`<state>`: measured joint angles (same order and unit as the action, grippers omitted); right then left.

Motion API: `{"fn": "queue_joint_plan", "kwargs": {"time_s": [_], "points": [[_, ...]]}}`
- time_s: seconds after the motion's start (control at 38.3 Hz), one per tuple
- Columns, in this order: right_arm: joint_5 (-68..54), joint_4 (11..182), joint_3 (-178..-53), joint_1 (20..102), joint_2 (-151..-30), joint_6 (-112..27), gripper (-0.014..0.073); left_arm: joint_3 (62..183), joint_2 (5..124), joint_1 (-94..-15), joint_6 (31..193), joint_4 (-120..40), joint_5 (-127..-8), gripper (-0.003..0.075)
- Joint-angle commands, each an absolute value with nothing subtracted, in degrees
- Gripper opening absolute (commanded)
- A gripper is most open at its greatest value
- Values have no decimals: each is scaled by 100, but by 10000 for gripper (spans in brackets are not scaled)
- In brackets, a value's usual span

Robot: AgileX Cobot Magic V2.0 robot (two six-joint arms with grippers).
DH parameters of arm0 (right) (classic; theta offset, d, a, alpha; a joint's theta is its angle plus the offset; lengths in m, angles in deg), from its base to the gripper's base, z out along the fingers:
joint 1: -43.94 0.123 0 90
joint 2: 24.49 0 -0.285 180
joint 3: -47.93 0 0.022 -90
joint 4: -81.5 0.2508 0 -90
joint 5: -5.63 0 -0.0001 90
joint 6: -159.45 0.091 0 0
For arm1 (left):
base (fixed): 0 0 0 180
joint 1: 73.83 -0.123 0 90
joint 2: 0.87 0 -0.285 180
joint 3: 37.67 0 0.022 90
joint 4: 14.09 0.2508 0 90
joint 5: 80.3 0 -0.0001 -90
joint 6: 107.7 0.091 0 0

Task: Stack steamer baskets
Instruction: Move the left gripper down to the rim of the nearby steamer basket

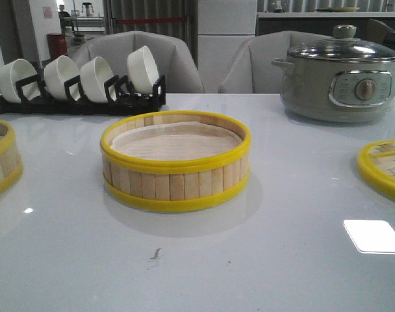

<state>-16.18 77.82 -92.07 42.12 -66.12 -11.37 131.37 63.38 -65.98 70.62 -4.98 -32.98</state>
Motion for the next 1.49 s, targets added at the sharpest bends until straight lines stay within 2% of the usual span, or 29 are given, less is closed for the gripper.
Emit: {"fn": "queue_joint_plan", "kwargs": {"time_s": [0.0,0.05,0.1,0.26,0.34,0.47,0.55,0.99,1.46], "points": [[-1131,7672,-9433,4215,-6648,-1162,350,13307,6276,-6574,7033,-578,-3630,88],[-1157,7672,-9433,4215,-6669,-1162,484,13307,6276,-6574,7033,-618,-3626,88],[-1162,7672,-9433,4215,-6740,-1162,549,13307,6276,-6574,7033,-659,-3626,88],[-1184,7672,-9433,4215,-6822,-1162,559,13307,6276,-6574,7033,-660,-3689,107],[-1184,7672,-9433,4215,-6822,-1162,559,13307,6290,-6574,7046,-636,-3728,185],[-1184,7672,-9433,4215,-6822,-1162,559,13307,6419,-6574,7034,-595,-3742,392],[-1184,7672,-9433,4215,-6822,-1162,559,13307,6549,-6574,7019,-622,-3742,460],[-1184,7672,-9433,4215,-6822,-1162,559,13307,6951,-6574,6994,-658,-3880,451],[-1202,7672,-9433,4215,-6862,-1162,559,13679,8967,-6574,6994,-798,-4094,451]]}}
